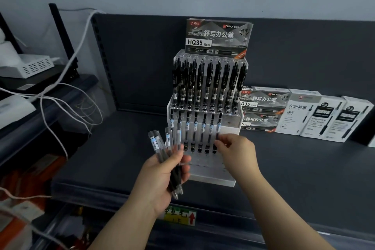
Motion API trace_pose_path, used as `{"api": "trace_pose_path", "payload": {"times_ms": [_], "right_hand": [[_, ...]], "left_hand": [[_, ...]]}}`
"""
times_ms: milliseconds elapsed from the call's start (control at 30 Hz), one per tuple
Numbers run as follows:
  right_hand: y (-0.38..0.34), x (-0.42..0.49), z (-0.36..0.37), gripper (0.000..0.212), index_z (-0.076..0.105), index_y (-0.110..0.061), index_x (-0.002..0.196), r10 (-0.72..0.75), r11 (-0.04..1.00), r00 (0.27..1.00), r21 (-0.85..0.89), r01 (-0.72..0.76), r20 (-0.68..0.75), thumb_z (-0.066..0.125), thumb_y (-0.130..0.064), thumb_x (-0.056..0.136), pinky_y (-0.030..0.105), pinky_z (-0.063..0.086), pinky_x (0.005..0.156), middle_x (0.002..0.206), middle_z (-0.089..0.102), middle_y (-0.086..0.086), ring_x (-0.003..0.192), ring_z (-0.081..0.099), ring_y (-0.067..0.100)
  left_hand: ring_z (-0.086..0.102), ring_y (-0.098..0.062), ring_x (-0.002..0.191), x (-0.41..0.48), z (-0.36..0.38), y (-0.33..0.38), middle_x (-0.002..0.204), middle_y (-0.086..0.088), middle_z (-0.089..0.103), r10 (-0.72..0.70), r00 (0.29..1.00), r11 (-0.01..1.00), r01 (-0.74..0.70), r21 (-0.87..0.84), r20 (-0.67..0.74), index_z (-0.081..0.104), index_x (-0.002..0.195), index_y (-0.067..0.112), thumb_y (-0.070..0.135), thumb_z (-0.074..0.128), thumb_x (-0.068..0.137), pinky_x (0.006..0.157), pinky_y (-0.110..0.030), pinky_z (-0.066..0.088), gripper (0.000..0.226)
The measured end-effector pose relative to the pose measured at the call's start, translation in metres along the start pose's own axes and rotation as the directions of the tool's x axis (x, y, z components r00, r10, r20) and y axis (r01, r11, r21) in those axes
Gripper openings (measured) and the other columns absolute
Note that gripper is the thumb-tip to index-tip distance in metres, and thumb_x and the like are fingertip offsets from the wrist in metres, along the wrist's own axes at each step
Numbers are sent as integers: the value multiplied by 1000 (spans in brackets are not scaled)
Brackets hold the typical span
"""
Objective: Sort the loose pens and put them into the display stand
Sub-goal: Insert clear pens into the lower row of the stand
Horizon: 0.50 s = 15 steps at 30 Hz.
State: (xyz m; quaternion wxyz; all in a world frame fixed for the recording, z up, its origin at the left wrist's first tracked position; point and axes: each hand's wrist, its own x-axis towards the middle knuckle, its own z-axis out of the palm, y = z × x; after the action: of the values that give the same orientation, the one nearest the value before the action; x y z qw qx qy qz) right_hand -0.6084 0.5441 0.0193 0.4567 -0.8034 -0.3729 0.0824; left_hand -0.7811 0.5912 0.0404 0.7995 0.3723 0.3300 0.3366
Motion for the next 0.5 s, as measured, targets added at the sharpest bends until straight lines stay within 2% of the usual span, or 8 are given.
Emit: {"api": "trace_pose_path", "payload": {"times_ms": [100, 200, 367, 500], "right_hand": [[-1, 1, 2, 15, 69, -13, 83, -59, 990, 998, -126, 61, 22, 56, -17, 89, 30, 53, 58, 65, 62, -4, 53, 57, 14], [-1, 3, 3, 19, 66, -6, 76, -81, 968, 996, -233, 89, 44, 54, -14, 88, 35, 52, 60, 69, 65, 8, 63, 62, 25], [1, 4, 3, 19, 64, -3, 75, -105, 959, 992, -256, 119, 66, 52, -11, 87, 37, 53, 60, 68, 65, 14, 62, 63, 30], [4, 4, 2, 18, 61, -4, 73, -98, 957, 992, -267, 116, 79, 55, -13, 87, 33, 50, 58, 69, 63, 12, 63, 61, 28]], "left_hand": [[61, -12, 54, -1, -2, 1, 67, -4, 68, 5, 1000, 1000, -5, 0, -13, 64, 102, 4, 13, 65, 78, 48, -24, 52, 27], [62, -12, 53, -3, -3, 2, 66, -3, 68, 1, 1000, 1000, -1, 5, -27, 64, 102, 5, 13, 64, 81, 47, -24, 51, 22], [62, -13, 54, -4, -3, 1, 68, -5, 69, -1, 999, 1000, 1, 5, -45, 65, 97, 5, 16, 59, 86, 48, -24, 52, 17], [63, -14, 57, -5, -1, 0, 69, -4, 69, -6, 999, 1000, 6, 3, -37, 66, 98, 5, 14, 54, 90, 51, -26, 52, 16]]}}
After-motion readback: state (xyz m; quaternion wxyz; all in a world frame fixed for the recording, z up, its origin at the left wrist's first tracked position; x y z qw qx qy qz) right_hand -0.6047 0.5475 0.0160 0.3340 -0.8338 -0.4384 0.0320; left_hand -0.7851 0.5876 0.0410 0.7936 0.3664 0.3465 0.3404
